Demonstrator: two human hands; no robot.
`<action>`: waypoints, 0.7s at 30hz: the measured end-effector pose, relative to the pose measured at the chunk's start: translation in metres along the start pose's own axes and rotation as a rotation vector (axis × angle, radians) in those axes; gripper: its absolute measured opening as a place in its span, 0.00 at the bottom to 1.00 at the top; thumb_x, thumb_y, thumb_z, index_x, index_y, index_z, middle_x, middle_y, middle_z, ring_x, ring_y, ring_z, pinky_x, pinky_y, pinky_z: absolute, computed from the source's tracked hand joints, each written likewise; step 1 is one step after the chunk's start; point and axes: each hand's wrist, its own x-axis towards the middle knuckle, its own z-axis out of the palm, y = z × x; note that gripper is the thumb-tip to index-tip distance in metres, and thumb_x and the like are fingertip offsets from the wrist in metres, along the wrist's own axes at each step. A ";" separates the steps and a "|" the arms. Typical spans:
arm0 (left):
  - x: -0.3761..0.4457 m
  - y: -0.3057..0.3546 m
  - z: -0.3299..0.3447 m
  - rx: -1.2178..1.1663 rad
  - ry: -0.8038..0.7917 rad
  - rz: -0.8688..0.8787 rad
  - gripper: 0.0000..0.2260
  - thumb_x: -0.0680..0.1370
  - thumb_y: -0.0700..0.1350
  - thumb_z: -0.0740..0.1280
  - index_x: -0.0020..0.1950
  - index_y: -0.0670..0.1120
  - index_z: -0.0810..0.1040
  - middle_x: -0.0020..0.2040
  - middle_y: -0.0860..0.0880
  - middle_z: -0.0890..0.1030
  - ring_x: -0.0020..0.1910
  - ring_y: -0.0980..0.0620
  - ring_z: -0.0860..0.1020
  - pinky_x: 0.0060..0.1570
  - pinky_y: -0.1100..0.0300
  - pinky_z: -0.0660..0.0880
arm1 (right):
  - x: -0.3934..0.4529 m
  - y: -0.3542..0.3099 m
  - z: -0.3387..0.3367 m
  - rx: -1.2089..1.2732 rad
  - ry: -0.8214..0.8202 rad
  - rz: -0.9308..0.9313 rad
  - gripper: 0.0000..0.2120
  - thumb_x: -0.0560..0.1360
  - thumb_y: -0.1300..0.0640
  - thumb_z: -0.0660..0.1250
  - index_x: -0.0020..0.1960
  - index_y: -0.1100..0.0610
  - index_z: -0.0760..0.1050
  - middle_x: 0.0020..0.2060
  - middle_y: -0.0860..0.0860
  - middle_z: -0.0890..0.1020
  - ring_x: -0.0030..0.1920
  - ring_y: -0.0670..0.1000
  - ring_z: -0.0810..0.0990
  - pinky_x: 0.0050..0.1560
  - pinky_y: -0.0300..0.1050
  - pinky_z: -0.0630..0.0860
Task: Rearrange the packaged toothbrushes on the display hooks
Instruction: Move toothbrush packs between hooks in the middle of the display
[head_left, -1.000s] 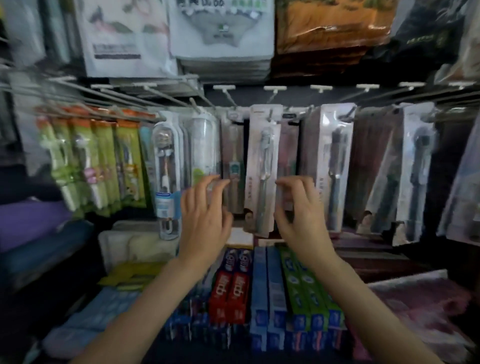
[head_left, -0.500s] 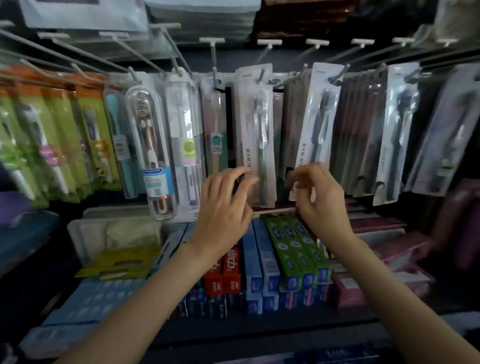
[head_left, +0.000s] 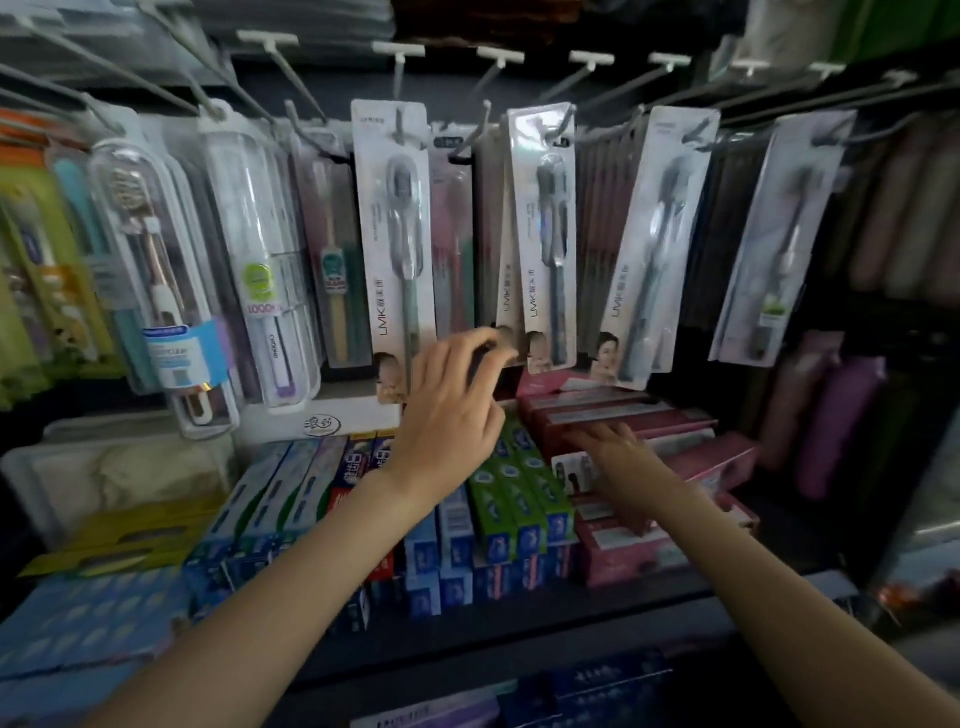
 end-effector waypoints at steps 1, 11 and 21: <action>-0.001 0.003 0.003 -0.001 -0.006 0.004 0.17 0.72 0.40 0.56 0.61 0.44 0.69 0.60 0.42 0.72 0.59 0.44 0.68 0.59 0.52 0.62 | 0.004 -0.004 0.002 -0.048 -0.004 -0.005 0.27 0.76 0.61 0.58 0.73 0.49 0.58 0.72 0.52 0.59 0.68 0.59 0.60 0.64 0.53 0.64; -0.003 0.014 0.018 -0.160 -0.090 0.044 0.14 0.76 0.44 0.59 0.61 0.43 0.70 0.58 0.46 0.71 0.58 0.49 0.70 0.59 0.59 0.66 | -0.002 0.001 -0.025 0.361 0.595 -0.301 0.07 0.74 0.57 0.63 0.48 0.60 0.74 0.44 0.56 0.77 0.45 0.60 0.78 0.35 0.53 0.76; 0.078 0.017 -0.039 -0.486 0.111 0.063 0.08 0.74 0.44 0.62 0.49 0.43 0.78 0.46 0.56 0.75 0.48 0.57 0.73 0.50 0.70 0.69 | -0.030 0.005 -0.108 1.298 0.391 -0.349 0.18 0.78 0.46 0.58 0.52 0.58 0.80 0.51 0.52 0.82 0.56 0.47 0.79 0.60 0.43 0.72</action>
